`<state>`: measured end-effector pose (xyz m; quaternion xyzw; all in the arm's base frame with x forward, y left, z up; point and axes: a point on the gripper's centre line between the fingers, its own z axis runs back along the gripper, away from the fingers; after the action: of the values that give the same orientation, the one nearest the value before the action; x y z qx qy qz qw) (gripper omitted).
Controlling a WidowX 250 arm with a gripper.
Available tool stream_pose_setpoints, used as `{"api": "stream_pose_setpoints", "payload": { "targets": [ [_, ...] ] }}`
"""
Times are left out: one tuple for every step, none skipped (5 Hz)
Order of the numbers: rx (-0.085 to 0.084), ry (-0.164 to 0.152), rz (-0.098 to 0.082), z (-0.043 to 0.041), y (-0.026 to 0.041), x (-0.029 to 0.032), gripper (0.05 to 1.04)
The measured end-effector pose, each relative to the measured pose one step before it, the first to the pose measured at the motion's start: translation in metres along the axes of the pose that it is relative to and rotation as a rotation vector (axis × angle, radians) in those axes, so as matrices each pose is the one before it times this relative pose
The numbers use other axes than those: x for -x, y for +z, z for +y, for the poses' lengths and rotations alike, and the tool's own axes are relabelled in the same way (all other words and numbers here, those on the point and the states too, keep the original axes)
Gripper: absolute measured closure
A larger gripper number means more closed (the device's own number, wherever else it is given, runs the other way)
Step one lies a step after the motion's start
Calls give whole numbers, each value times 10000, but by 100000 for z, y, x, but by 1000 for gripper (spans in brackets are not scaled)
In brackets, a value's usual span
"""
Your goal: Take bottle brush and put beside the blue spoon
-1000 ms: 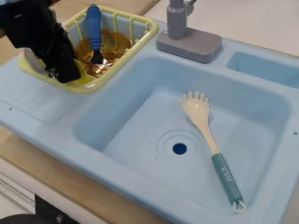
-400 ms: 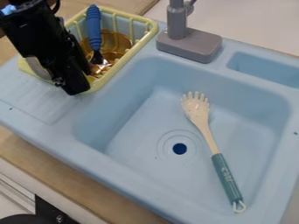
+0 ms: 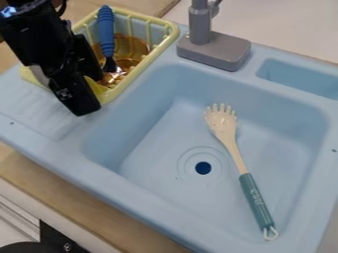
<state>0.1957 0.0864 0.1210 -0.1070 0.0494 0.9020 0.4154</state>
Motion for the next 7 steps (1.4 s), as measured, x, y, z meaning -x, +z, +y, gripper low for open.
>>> {"api": "stream_pose_setpoints", "payload": {
  "targets": [
    [19,-133,90,140,129,-42,84],
    [-16,-53,3,76,62,15,84],
    [280,-697,-182,-814,898,214,84],
    [233,-1171,-595,0,585,151,84],
    [-9,-770,-810,-460,920,392,84],
    [-768,-65,-207,-138,349,-143,84],
    [-521,-554,-628,-12,475,311,84]
  ]
}}
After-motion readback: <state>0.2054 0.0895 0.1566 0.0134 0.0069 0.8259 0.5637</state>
